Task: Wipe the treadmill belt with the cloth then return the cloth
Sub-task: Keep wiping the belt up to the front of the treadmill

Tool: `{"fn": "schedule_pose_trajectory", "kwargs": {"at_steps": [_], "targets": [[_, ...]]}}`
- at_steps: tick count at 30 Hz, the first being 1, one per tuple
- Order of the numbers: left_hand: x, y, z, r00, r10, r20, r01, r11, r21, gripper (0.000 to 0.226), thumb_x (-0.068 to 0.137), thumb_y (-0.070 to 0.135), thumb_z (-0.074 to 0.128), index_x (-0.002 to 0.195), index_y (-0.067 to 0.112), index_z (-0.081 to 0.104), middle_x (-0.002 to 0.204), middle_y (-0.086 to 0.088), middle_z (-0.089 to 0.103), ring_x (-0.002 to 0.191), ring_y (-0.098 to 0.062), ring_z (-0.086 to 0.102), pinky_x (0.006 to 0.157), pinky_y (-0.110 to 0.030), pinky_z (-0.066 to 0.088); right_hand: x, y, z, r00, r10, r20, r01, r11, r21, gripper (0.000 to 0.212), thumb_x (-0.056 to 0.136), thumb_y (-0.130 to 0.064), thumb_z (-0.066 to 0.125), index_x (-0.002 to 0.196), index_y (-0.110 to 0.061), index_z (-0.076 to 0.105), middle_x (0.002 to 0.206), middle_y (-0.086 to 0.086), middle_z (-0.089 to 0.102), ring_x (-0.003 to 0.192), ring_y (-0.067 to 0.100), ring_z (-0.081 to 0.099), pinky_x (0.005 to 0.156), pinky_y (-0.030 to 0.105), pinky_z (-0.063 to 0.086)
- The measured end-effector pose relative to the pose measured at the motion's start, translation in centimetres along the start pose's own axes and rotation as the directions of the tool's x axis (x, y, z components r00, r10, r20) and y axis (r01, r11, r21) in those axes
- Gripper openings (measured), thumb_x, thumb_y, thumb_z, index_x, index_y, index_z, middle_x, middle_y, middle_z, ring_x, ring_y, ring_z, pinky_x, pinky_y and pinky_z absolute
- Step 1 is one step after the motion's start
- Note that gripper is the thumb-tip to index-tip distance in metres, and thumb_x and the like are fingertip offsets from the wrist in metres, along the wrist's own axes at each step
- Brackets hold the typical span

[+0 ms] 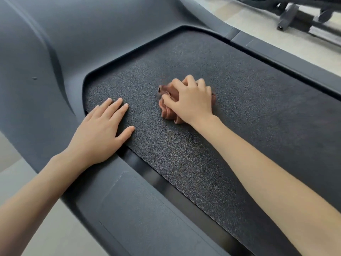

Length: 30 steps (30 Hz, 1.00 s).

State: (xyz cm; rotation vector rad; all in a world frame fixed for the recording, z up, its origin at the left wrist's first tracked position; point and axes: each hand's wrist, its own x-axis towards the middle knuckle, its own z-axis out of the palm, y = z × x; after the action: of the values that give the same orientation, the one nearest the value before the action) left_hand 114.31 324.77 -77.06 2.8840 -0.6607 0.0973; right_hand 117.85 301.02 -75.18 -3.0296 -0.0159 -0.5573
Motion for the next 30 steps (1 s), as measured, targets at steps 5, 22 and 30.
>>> {"fn": "schedule_pose_trajectory", "kwargs": {"at_steps": [5, 22, 30], "targets": [[-0.1, 0.1, 0.0, 1.000, -0.011, 0.001, 0.011, 1.000, 0.008, 0.085, 0.082, 0.065, 0.014, 0.146, 0.012, 0.035, 0.153, -0.007, 0.030, 0.143, -0.027, 0.021, 0.116, -0.044, 0.015, -9.2, 2.3, -3.7, 0.976, -0.194, -0.097, 0.206, 0.968, 0.144, 0.032, 0.081, -0.052, 0.054, 0.087, -0.024, 0.067, 0.087, 0.002, 0.057, 0.081, 0.029, 0.051, 0.070, 0.040, 0.039], [-10.5, 9.4, -0.9, 0.995, 0.065, 0.079, -0.069, 0.997, 0.047, 0.058, 0.097, 0.046, 0.026, 0.141, 0.013, 0.045, 0.150, -0.006, 0.037, 0.140, -0.022, 0.030, 0.110, -0.041, 0.020, -13.2, 5.4, -5.4, 0.870, -0.471, -0.149, 0.493, 0.815, 0.303, 0.026, 0.078, -0.039, 0.060, 0.080, -0.017, 0.074, 0.078, 0.002, 0.062, 0.070, 0.029, 0.055, 0.065, 0.038, 0.039], [-16.2, 7.6, -2.9, 0.989, -0.124, 0.076, 0.112, 0.983, 0.145, 0.052, 0.102, 0.042, 0.017, 0.148, 0.022, 0.031, 0.155, 0.007, 0.026, 0.144, -0.014, 0.020, 0.110, -0.041, 0.018, -4.6, -2.8, -0.9, 0.869, -0.452, -0.202, 0.494, 0.818, 0.294, 0.034, 0.081, -0.049, 0.052, 0.081, -0.019, 0.068, 0.077, 0.004, 0.060, 0.071, 0.031, 0.052, 0.065, 0.038, 0.039]]}}
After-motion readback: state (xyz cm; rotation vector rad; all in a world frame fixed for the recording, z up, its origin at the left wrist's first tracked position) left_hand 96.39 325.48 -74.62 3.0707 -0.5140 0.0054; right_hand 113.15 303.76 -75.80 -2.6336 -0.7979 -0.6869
